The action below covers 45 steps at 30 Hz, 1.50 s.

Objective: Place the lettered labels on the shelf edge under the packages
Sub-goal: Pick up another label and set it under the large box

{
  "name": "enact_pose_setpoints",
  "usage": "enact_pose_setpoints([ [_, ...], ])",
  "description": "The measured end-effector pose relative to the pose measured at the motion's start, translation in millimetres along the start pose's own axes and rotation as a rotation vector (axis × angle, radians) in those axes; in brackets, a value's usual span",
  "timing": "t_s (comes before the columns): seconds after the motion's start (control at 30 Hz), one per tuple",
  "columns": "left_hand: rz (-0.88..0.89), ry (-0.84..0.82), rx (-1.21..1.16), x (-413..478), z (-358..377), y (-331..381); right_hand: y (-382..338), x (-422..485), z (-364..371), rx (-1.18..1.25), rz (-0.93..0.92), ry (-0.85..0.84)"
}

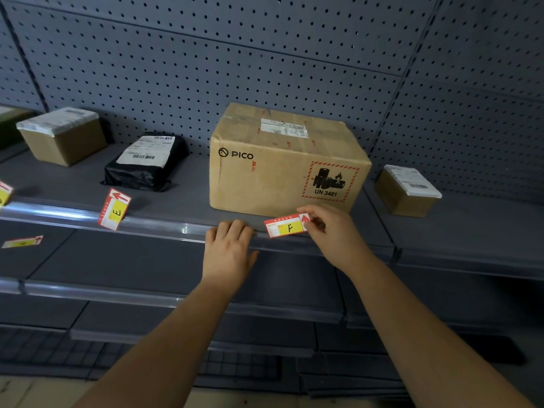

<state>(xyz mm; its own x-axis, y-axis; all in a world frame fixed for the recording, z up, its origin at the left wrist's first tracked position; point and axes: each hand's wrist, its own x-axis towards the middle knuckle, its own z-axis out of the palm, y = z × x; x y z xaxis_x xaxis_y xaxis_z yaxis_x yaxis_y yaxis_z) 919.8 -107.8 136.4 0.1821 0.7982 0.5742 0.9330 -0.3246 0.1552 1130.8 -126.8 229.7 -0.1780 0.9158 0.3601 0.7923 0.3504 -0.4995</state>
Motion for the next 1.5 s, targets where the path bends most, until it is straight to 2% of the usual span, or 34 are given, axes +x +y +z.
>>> enact_pose_setpoints([
  [0.53, -0.005, 0.047, 0.040, -1.2, 0.3, 0.9, -4.6, 2.7, 3.8, -0.015, -0.011, -0.016],
  [0.9, -0.117, 0.044, -0.032, -2.9, 5.4, 9.8, -2.2, -1.3, 2.3, -0.017, 0.005, -0.006],
  [1.17, -0.117, 0.079, -0.027, -4.3, 7.5, 10.9, 0.2, -4.6, 2.2, -0.024, 0.012, -0.008],
  [1.5, -0.070, -0.011, -0.105, -4.1, -6.5, 1.8, -9.6, 3.2, 4.2, -0.087, -0.054, -0.005],
])
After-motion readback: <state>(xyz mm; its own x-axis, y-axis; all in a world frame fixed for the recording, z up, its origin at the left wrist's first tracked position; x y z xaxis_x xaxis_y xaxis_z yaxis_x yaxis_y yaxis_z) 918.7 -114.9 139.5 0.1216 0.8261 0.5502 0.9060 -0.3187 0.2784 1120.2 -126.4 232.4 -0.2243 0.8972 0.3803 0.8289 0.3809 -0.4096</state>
